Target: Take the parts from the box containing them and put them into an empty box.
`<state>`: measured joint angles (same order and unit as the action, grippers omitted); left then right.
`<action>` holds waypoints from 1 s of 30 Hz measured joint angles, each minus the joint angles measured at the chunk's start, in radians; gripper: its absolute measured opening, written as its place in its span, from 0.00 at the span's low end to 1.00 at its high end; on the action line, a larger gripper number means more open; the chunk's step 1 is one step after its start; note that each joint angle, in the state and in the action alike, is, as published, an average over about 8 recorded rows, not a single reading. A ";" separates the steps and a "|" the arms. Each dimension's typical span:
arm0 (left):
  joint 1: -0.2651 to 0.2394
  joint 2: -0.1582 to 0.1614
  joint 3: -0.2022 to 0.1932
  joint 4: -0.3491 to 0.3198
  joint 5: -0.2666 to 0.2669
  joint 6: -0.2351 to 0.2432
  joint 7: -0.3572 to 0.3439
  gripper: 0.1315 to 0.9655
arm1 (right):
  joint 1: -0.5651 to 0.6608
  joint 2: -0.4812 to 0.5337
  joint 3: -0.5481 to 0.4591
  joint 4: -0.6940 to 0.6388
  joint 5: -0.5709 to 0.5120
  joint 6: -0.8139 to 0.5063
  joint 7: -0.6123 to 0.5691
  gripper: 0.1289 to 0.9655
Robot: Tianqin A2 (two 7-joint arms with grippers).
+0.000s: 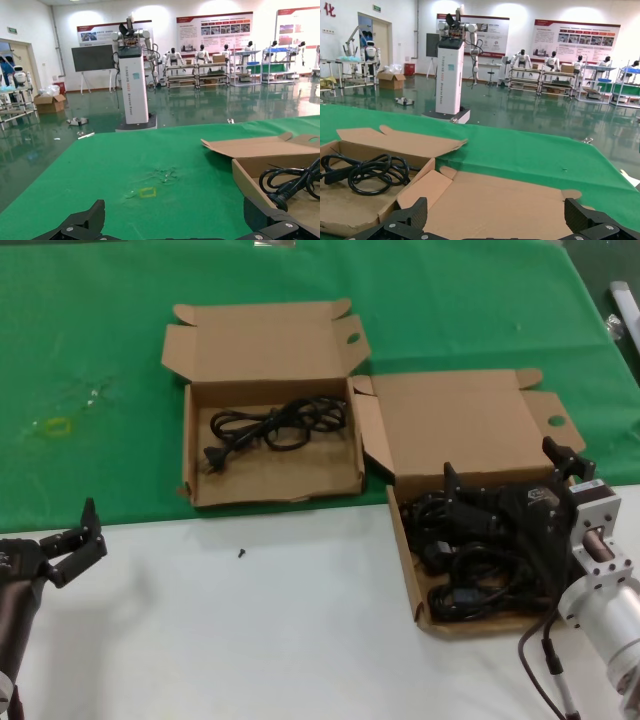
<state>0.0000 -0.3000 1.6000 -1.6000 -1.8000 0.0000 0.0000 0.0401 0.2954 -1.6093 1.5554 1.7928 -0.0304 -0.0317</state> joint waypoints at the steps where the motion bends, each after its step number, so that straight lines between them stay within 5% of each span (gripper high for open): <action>1: 0.000 0.000 0.000 0.000 0.000 0.000 0.000 1.00 | 0.000 0.000 0.000 0.000 0.000 0.000 0.000 1.00; 30: 0.000 0.000 0.000 0.000 0.000 0.000 0.000 1.00 | 0.000 0.000 0.000 0.000 0.000 0.000 0.000 1.00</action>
<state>0.0000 -0.3000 1.6000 -1.6000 -1.8000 0.0000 0.0000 0.0401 0.2954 -1.6093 1.5554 1.7928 -0.0304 -0.0317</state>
